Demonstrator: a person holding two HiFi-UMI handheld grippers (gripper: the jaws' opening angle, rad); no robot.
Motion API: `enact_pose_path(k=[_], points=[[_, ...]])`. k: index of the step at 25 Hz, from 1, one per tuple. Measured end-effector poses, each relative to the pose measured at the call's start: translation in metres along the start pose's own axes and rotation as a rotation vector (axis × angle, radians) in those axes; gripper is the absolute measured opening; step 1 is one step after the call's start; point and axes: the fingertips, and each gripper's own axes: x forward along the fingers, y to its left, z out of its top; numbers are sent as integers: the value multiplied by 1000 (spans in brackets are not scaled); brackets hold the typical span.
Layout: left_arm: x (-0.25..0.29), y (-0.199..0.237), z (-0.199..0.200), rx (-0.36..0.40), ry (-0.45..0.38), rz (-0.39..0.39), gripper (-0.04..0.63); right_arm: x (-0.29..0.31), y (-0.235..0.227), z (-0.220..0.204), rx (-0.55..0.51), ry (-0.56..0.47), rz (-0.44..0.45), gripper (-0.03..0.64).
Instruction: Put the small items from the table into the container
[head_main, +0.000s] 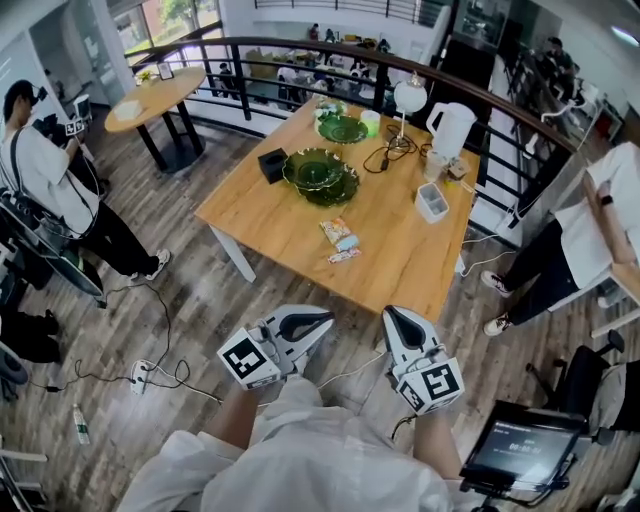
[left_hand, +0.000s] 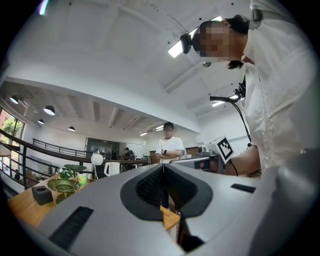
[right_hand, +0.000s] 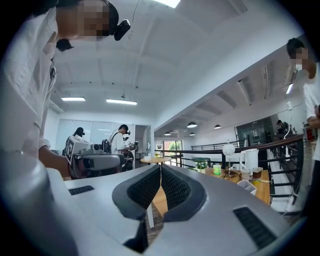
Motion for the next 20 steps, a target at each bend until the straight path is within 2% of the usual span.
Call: enact_pose_path(k=[15, 20], points=[[7, 168, 5, 14, -13, -102, 9, 150, -50, 7, 18, -18, -103, 12], [2, 218, 9, 11, -17, -153, 9, 190, -59, 10, 17, -19, -164, 12]])
